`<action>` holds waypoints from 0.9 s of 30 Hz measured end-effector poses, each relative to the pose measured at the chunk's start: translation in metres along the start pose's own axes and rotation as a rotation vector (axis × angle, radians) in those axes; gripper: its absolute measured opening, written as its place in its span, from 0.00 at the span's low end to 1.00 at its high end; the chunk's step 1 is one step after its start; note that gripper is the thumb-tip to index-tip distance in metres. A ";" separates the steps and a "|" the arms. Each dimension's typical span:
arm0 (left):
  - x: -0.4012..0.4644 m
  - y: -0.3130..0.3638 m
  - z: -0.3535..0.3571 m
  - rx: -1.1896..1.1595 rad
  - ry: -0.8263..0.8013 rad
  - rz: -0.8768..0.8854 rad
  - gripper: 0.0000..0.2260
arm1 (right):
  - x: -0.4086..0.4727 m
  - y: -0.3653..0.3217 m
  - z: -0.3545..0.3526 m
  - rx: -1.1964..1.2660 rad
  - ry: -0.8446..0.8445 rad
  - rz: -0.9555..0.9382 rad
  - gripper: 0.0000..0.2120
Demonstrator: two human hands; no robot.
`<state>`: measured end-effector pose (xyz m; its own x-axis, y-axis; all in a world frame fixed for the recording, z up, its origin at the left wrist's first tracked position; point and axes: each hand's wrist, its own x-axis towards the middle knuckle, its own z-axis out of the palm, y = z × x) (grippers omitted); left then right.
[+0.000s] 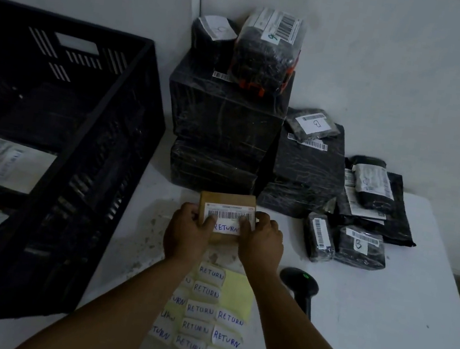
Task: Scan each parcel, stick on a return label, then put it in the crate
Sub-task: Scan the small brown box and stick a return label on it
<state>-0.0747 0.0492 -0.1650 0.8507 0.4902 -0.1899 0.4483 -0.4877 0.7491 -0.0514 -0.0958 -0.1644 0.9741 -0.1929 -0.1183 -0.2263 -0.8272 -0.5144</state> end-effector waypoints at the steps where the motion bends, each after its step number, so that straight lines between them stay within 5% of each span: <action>1: 0.000 -0.001 -0.001 0.004 -0.005 0.005 0.12 | 0.000 0.000 -0.001 -0.006 0.000 -0.004 0.20; 8: -0.008 -0.004 -0.004 -0.042 -0.126 0.046 0.20 | -0.015 0.005 0.004 0.011 -0.066 -0.020 0.35; 16: 0.004 -0.010 -0.013 -0.126 -0.211 0.006 0.09 | -0.009 0.010 0.001 0.254 -0.079 0.007 0.22; 27: -0.017 -0.001 -0.036 -0.260 -0.145 0.059 0.09 | -0.042 0.011 -0.028 0.447 -0.025 -0.040 0.18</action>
<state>-0.0997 0.0671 -0.1395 0.9121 0.3487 -0.2157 0.3271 -0.3015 0.8956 -0.0944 -0.1111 -0.1412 0.9829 -0.1480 -0.1092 -0.1715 -0.5234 -0.8346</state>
